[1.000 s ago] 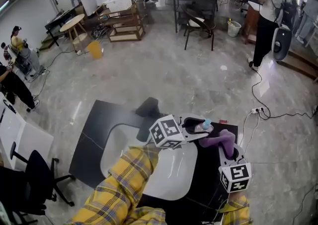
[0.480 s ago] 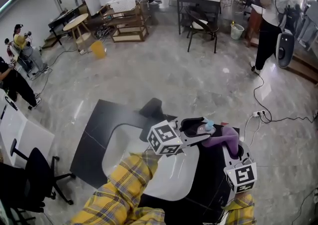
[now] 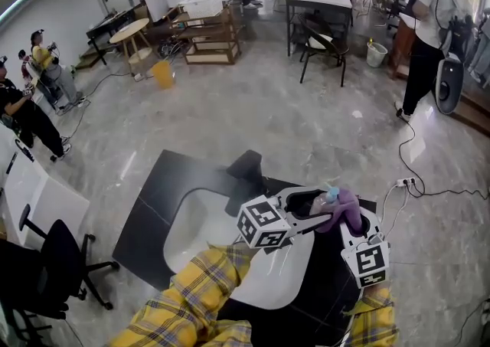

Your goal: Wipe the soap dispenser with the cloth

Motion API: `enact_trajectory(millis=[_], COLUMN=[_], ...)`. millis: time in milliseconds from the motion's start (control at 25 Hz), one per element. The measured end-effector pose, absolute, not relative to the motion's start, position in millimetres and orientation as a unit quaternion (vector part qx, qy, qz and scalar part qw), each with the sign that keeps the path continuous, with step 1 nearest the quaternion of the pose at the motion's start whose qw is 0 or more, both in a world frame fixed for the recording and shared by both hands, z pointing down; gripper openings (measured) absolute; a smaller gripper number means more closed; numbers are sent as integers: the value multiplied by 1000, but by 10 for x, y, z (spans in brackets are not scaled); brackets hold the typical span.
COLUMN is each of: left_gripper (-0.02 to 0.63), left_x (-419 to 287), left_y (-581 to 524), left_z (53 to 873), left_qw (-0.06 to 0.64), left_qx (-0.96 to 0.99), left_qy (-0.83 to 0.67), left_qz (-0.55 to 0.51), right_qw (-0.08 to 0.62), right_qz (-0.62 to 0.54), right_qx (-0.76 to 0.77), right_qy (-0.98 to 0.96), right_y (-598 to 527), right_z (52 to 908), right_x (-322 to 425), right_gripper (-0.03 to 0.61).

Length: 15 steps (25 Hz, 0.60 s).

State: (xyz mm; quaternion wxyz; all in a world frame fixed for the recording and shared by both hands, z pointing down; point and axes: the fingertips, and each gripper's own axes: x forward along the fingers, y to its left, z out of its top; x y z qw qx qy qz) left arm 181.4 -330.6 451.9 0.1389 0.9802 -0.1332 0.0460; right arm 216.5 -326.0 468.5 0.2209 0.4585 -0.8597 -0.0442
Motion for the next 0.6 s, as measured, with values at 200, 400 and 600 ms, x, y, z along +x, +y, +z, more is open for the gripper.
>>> enact_trajectory(millis=[200, 400, 600], left_gripper=[252, 253, 252], left_x=[1819, 1819, 1814], left_y=[-3312, -3325, -3298], left_z=[4533, 4599, 4694], left_qw=[142, 137, 153], left_qx=[979, 978, 972], left_qy=[-141, -146, -160], left_qz=[49, 60, 77], right_qw=[222, 225, 222], right_qz=[-8, 25, 57], right_qx=[468, 468, 476], right_qy=[-855, -854, -849], right_y=[-3260, -3274, -3243], right_z=[4931, 5195, 5370], right_x=[2228, 2207, 2199], right_gripper=[37, 37, 37])
